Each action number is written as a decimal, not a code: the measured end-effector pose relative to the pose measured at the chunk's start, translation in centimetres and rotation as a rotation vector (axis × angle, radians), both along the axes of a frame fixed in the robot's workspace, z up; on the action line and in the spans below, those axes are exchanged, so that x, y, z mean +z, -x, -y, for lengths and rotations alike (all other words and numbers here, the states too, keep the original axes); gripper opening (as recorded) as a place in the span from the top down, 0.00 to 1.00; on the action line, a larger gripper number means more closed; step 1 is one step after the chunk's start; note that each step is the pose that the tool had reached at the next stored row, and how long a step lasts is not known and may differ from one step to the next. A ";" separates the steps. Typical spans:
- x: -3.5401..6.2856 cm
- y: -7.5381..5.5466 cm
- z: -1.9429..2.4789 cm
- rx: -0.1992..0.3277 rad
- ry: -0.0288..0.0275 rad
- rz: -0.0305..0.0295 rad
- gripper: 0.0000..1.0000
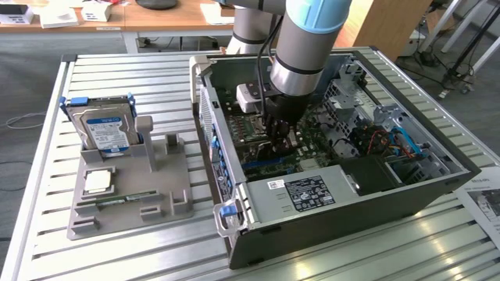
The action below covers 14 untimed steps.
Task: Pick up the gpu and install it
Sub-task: 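Insert the gpu into the slot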
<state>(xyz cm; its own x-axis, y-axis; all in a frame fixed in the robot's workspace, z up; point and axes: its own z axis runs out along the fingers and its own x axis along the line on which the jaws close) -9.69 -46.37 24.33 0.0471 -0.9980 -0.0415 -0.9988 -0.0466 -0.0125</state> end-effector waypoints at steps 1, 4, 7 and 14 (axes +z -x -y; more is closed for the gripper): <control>0.00 0.0 0.00 0.000 0.0000 0.0000 0.73; 0.00 0.0 0.00 0.000 0.0000 0.0000 0.73; 0.00 0.0 0.00 0.000 0.0001 0.0000 0.73; -0.01 0.0 0.02 0.000 0.0006 -0.0001 0.73</control>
